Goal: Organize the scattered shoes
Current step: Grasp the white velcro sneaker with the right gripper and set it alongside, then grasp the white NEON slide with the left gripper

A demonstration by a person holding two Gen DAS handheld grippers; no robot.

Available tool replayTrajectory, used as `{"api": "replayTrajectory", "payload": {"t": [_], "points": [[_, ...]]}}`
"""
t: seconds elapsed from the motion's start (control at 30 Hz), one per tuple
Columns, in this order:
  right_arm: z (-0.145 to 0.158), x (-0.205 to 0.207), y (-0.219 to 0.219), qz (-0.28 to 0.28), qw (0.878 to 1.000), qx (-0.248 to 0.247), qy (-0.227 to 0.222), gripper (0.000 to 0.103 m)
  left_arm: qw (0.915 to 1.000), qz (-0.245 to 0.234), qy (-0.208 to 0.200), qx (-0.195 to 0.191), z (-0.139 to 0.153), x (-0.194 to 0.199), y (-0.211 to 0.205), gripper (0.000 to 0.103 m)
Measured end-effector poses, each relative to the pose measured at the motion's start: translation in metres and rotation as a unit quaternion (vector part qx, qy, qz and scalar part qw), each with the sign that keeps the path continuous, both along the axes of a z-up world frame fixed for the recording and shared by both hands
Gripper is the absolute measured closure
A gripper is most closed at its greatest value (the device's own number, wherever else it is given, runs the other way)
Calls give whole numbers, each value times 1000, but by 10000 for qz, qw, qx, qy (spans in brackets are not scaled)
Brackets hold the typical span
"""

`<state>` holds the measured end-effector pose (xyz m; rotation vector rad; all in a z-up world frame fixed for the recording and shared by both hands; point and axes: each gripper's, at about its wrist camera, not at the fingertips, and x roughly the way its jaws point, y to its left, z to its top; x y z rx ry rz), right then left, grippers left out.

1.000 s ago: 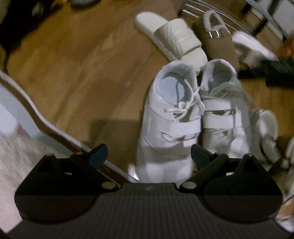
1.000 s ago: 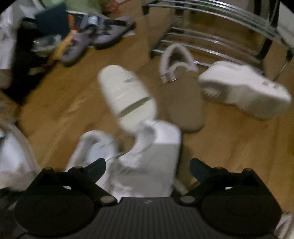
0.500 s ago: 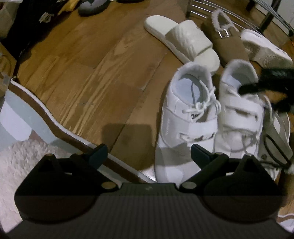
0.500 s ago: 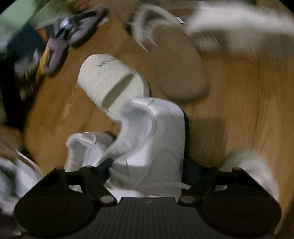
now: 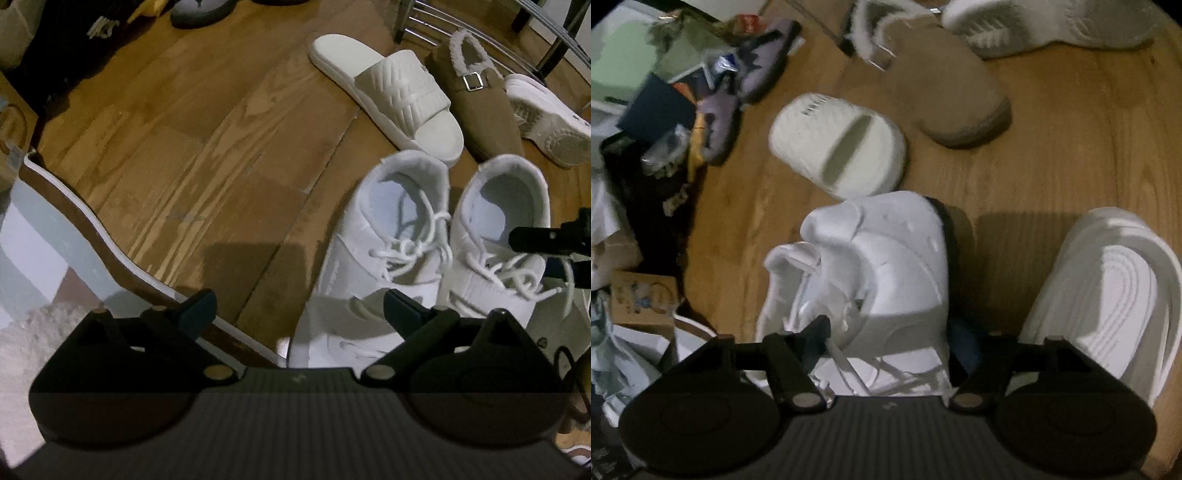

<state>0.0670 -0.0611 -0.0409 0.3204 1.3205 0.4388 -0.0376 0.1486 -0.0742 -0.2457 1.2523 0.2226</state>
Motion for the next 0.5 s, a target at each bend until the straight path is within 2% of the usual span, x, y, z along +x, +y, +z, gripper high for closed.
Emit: {"api": "replayTrajectory", "payload": {"t": [0.1, 0.2, 0.3, 0.4, 0.47, 0.5], "points": [[10, -9, 3, 185, 9998, -53, -61, 30, 10000, -52, 27, -51, -1, -1, -2, 5], [21, -15, 1, 402, 9991, -116, -104, 32, 9999, -101, 7, -112, 0, -3, -5, 5], [52, -25, -33, 221, 9978, 266, -573, 14, 9997, -82, 13, -224, 0, -1, -5, 5], [71, -37, -58, 47, 9908, -623, -1201, 13, 9991, -106, 8, -420, -2, 3, -8, 5], [66, -40, -73, -205, 9873, -1064, -1160, 13, 9988, -159, -8, -463, -1, 6, -12, 5], [57, -39, -85, -401, 9883, -1104, -978, 13, 9988, -181, -11, -461, -1, 7, -14, 5]]}}
